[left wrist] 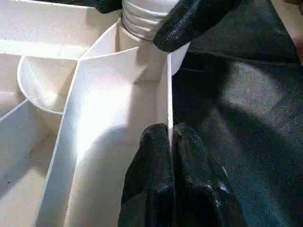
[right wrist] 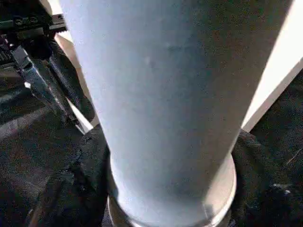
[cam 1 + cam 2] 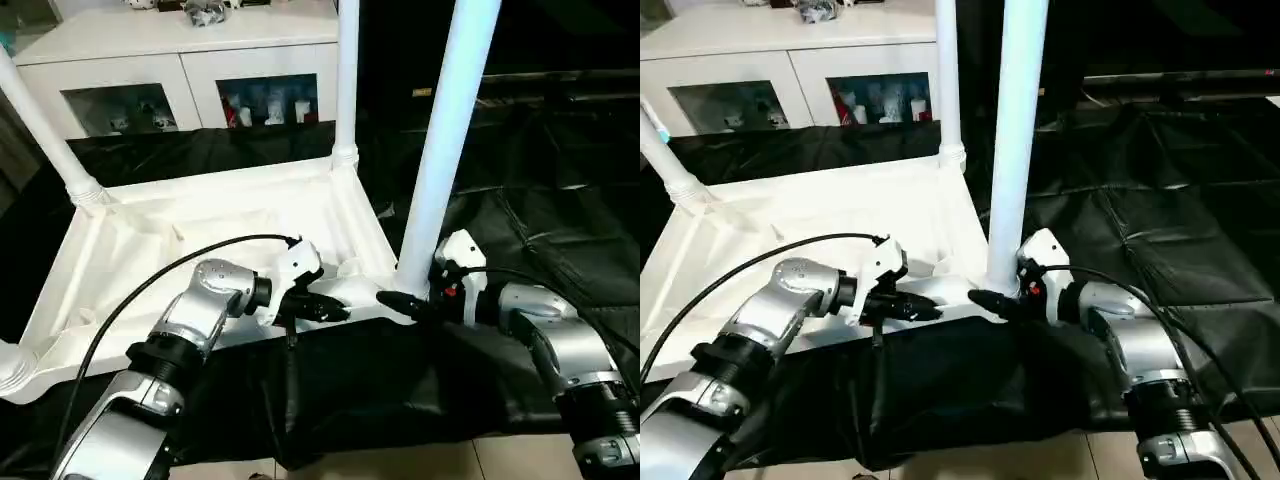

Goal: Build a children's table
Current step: Rotate leg to tighten

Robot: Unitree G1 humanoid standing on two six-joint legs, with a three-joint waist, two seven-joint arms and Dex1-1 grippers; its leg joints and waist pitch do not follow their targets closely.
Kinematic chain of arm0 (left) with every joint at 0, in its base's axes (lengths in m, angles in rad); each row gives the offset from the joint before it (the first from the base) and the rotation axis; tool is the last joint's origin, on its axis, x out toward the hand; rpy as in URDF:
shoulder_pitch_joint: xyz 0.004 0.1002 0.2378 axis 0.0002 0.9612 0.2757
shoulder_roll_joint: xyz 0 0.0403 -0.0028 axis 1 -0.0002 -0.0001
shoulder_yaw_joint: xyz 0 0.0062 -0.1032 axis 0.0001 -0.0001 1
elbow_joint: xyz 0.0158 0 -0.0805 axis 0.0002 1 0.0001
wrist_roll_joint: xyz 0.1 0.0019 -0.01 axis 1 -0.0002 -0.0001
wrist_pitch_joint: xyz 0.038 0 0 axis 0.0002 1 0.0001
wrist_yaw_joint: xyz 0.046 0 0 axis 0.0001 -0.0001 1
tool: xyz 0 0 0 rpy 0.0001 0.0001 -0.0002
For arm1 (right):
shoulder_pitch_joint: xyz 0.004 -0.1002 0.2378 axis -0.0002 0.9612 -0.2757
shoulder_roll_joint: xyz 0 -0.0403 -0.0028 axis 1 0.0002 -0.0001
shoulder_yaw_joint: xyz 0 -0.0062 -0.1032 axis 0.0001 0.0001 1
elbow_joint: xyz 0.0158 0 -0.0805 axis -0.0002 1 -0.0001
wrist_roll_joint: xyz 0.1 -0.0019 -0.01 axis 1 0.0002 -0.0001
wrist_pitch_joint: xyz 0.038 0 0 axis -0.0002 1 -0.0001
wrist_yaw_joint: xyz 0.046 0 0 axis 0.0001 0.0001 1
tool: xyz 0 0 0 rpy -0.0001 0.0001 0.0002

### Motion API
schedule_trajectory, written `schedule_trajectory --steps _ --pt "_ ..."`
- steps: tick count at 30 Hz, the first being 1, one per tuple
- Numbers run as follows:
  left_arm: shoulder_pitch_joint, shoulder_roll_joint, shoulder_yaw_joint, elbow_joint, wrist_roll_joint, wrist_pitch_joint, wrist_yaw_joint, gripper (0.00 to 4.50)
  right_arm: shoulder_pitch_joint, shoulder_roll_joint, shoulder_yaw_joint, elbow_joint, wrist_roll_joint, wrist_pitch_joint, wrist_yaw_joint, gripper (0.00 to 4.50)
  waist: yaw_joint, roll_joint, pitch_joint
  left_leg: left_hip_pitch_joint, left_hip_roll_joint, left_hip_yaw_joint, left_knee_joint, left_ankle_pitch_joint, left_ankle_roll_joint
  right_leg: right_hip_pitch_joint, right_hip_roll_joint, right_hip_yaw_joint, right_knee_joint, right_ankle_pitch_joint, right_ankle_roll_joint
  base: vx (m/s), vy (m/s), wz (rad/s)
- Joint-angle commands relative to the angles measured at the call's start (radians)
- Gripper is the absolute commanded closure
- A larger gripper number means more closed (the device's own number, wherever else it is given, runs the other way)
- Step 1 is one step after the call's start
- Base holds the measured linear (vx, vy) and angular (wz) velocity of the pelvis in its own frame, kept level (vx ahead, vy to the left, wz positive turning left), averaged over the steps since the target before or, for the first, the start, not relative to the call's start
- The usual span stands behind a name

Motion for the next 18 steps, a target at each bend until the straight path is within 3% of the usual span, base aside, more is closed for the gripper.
schedule_trajectory --steps 1,5,6,11,15,18 --pt "-0.020 -0.016 0.017 -0.050 -0.053 -0.010 -0.010 4.50 0.019 0.018 0.024 -0.021 0.004 0.021 0.000 1.69 -0.002 -0.020 -0.068 0.023 0.055 -0.025 -0.069 -0.221 0.087 0.045 -0.042 0.033 -0.062 -0.236 -0.239 0.000 0.000 0.00" --pt "-0.049 -0.068 0.040 0.020 -0.016 -0.017 0.136 4.50 0.008 0.096 -0.011 0.035 -0.026 0.032 -0.183 1.74 -0.008 -0.023 -0.066 0.023 0.053 -0.026 -0.071 -0.230 0.072 0.040 -0.041 0.033 -0.065 -0.271 -0.230 0.000 0.000 0.00" --pt "-0.066 -0.090 0.044 0.056 0.006 -0.026 0.206 4.50 0.000 0.136 -0.031 0.064 -0.036 0.034 -0.273 1.75 -0.010 -0.024 -0.065 0.026 0.051 -0.028 -0.072 -0.253 0.057 0.040 -0.044 0.033 -0.071 -0.322 -0.213 0.000 0.000 0.00" --pt "-0.139 -0.185 0.069 0.156 0.039 -0.018 0.424 4.50 -0.032 0.301 -0.098 0.177 -0.074 0.028 -0.622 1.75 -0.023 -0.023 -0.061 0.031 0.046 -0.030 -0.077 -0.300 0.014 0.029 -0.042 0.032 -0.084 -0.405 -0.176 0.000 0.000 0.00" --pt "-0.158 -0.230 0.070 0.178 0.040 -0.021 0.480 4.50 -0.046 0.358 -0.059 0.209 -0.110 -0.007 -0.667 1.75 -0.028 -0.023 -0.058 0.031 0.045 -0.033 -0.079 -0.345 0.021 0.031 -0.043 0.030 -0.091 -0.439 -0.154 0.000 0.000 0.00" --pt "-0.152 -0.243 0.060 0.170 0.032 -0.031 0.445 4.50 -0.059 0.385 -0.075 0.199 -0.059 -0.022 -0.597 1.05 -0.031 -0.017 -0.059 0.031 0.045 -0.035 -0.081 -0.365 0.025 0.032 -0.043 0.030 -0.094 -0.450 -0.147 0.000 0.000 0.00"
